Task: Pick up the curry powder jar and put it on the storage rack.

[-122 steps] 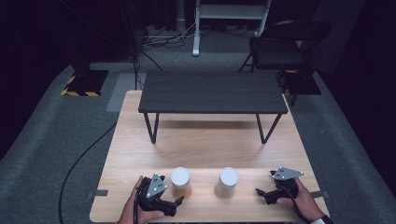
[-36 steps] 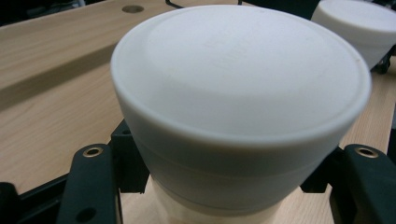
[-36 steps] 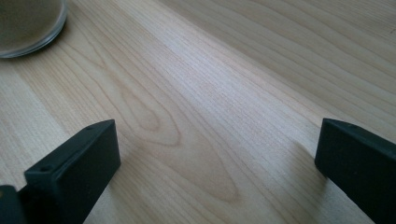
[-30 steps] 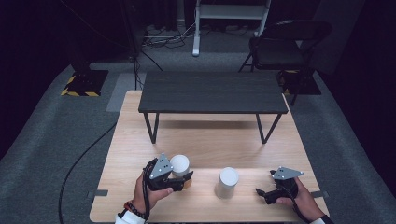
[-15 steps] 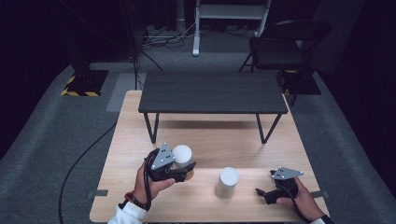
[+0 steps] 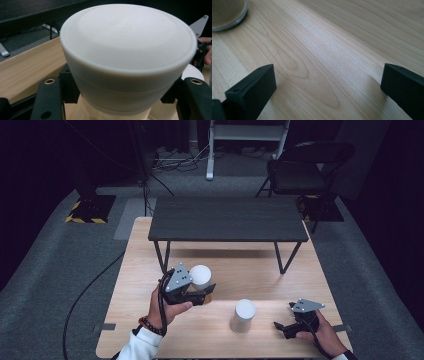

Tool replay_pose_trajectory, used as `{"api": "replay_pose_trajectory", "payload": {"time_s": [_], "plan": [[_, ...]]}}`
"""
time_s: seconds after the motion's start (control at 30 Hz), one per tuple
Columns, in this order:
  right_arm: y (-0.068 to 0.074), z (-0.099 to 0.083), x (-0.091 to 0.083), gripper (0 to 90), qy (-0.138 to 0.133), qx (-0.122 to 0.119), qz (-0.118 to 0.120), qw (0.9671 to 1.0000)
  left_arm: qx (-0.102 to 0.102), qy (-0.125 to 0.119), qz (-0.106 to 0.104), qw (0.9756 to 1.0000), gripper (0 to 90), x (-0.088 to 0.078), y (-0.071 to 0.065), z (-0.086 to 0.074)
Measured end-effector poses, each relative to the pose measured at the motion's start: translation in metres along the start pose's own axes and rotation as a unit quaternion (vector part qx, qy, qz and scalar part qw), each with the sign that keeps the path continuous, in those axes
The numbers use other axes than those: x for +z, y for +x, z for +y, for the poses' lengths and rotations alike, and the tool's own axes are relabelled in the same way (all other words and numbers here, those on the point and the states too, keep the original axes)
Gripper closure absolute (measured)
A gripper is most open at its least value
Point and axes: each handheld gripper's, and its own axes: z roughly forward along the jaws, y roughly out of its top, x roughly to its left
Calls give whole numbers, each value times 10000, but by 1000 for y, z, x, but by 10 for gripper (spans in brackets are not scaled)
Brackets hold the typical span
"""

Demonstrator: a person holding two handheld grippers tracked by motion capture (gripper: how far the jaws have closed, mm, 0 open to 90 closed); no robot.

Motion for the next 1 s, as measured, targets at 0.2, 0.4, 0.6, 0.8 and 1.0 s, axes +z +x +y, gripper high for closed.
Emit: {"api": "replay_pose_trajectory", "payload": {"time_s": [0.2,0.4,0.6,0.8,1.0], "plan": [[0,0,0,0,0,0,0,10000,32,-124,45,9999,352,2,1,12],[0,0,0,0,0,1,0,10000,57,-137,64,9999,352,5,5,24],[0,0,0,0,0,0,0,10000,52,-183,95,9998,352,7,10,35],[0,0,0,0,1,0,1,10000,74,-276,111,9995,352,8,17,44],[0,0,0,0,1,-1,-1,10000,44,-409,78,9991,352,10,23,51]]}}
